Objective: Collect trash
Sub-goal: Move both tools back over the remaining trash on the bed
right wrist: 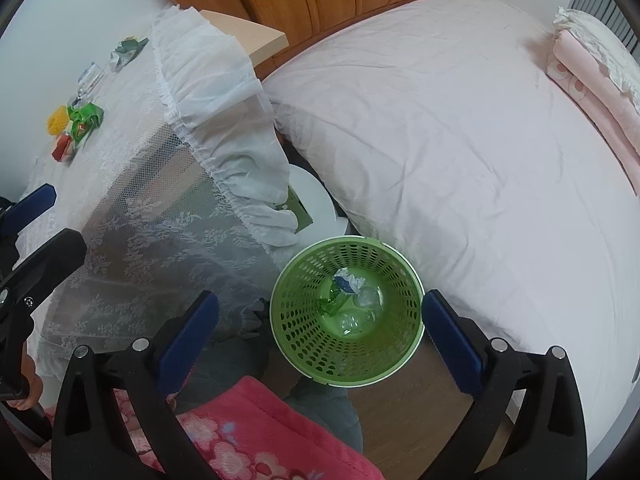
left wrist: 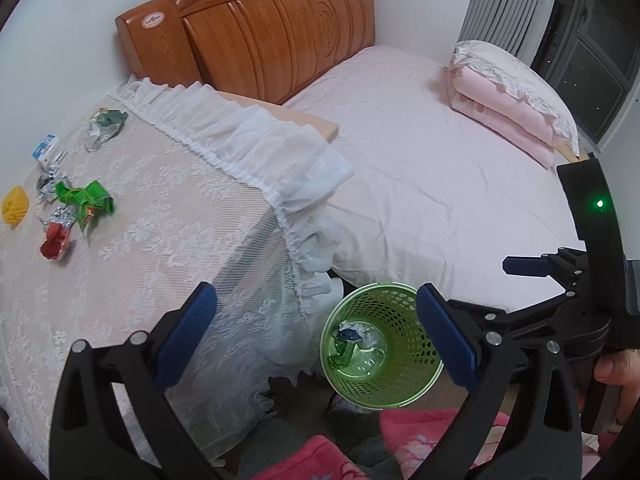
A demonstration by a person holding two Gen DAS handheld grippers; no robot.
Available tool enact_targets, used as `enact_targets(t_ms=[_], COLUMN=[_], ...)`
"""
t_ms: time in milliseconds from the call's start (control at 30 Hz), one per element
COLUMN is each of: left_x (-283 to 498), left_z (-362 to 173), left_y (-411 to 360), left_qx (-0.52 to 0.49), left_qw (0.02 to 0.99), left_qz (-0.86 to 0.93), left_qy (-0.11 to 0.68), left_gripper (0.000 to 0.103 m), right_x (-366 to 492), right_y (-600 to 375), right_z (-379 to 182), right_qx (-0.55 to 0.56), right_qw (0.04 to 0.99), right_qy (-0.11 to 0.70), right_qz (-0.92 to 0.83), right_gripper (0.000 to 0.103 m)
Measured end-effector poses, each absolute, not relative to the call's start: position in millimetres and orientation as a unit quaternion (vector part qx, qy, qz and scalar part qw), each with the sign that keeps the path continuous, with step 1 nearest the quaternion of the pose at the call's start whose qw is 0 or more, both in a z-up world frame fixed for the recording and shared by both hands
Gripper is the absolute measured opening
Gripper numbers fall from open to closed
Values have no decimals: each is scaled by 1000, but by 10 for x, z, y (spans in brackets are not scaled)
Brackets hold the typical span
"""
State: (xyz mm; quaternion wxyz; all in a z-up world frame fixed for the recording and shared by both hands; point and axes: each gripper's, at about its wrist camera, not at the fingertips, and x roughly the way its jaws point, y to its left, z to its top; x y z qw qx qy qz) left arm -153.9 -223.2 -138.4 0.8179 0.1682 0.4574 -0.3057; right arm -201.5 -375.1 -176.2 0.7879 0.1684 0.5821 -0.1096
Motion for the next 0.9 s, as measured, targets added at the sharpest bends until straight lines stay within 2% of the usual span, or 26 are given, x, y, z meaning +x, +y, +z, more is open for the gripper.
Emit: enact_targets(t_ms=[267, 700, 900], left_x=[-1121, -541, -248], left_z=[-1227, -1242, -1371], left_y=[-1514, -396, -301], left_qx=[132, 54, 85], left_qw=[854, 875, 878], left_qz=[-221, -100, -93], left_qy=[453, 470, 462], left_gripper=[95, 95, 95], right_x=[-1500, -793, -590], right_y=[-3519, -2804, -2571], right_z=[-1627, -1561, -1513], right_qx=[202, 170, 151], right_qw=[808, 812, 816], right_qy=[549, 558, 558], right_qz=[-73, 2, 21], right_gripper=[100, 100, 100])
